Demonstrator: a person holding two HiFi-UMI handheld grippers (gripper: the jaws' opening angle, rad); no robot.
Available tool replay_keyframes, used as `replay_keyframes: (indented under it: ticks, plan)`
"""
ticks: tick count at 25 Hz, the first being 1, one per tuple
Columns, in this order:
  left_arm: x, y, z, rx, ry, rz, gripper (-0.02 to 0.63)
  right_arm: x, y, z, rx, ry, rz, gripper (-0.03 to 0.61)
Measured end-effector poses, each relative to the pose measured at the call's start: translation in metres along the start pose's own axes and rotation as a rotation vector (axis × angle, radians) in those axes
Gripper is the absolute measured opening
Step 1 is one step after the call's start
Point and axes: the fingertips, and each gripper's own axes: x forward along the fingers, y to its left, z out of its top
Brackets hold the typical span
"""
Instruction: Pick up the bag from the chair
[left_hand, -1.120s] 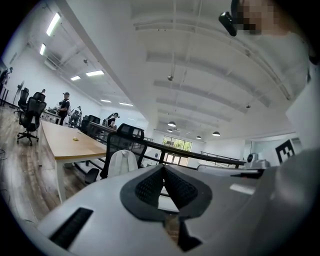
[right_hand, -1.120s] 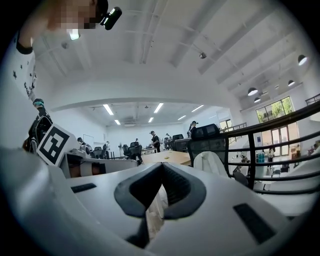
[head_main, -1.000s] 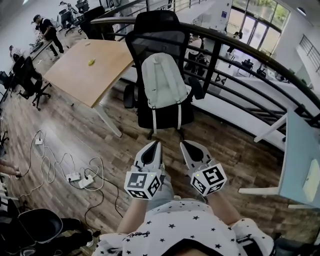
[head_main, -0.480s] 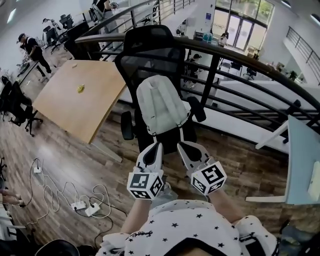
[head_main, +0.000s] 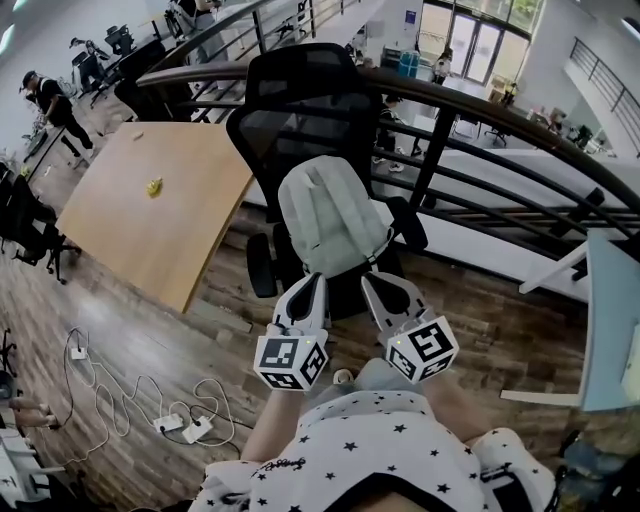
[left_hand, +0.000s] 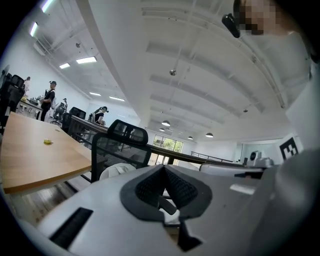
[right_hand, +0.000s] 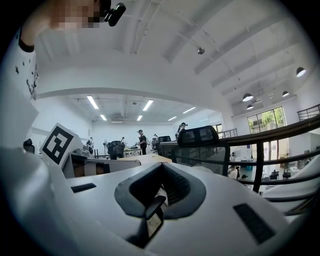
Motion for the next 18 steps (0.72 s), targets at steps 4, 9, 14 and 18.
replay_keyframes:
  ticks: [4,9,14,18]
  plan:
    - [0.023,0.026,-0.003,-0.011,0.007,0.020,0.012,0.028,-0.020,-0.009,0.019,0.015,-0.018,-0.005]
    - [0.060,0.054,-0.003,-0.005,0.012,0.044,0.012,0.075,-0.049,-0.009,0.031,0.011,0.008,-0.005]
    - [0.129,0.091,0.003,-0.002,0.018,0.106,0.012,0.139,-0.105,0.002,0.009,0.023,0.065,-0.005]
    - [0.174,0.115,0.017,-0.002,0.015,0.160,0.012,0.181,-0.141,0.017,-0.021,0.039,0.107,-0.005]
